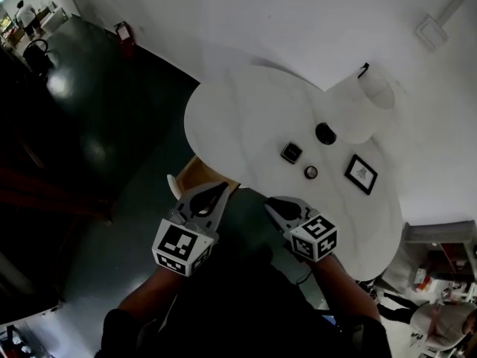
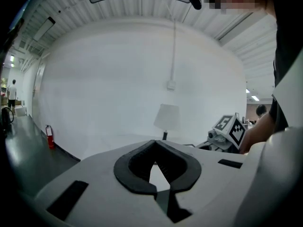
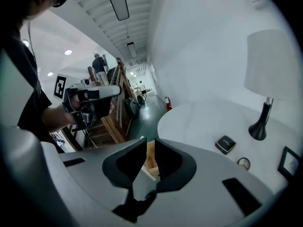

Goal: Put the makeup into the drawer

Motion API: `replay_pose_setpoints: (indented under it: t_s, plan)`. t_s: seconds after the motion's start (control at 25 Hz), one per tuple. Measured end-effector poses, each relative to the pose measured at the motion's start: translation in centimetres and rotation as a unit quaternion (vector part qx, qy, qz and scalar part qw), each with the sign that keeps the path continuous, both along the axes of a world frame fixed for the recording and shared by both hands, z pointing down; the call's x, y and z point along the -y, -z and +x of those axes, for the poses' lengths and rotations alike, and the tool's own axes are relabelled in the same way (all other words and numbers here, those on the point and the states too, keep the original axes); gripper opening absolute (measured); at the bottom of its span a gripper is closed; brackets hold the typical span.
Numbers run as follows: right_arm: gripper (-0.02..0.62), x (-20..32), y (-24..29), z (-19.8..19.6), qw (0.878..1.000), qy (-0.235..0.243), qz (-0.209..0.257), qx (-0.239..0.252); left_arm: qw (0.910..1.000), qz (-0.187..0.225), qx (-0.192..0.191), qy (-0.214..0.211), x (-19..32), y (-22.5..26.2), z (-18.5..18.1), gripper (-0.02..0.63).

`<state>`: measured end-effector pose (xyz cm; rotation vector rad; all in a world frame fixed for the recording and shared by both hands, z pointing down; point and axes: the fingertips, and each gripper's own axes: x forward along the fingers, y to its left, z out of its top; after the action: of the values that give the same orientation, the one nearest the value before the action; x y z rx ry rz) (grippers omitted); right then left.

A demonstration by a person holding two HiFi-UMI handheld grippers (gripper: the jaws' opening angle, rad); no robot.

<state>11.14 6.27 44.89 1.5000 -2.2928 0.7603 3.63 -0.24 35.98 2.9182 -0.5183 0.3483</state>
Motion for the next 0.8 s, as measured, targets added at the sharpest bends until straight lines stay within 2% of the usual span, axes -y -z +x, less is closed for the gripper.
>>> replay_pose_setpoints:
  t_s: [0.52, 0.8]
  plan:
    - [0.049, -11.4, 5.1, 10.1, 0.995, -0.068, 0.079, 0.008, 0.9984, 0.034, 0.002, -0.046, -11.3, 2.2, 10.3, 0.011]
    - [0.046, -14.3, 6.7, 13.1, 0.988, -0.105, 0.111, 0.013, 0.9974, 0.037, -0.009, -0.061, -14.3, 3.0, 13.0, 0.011]
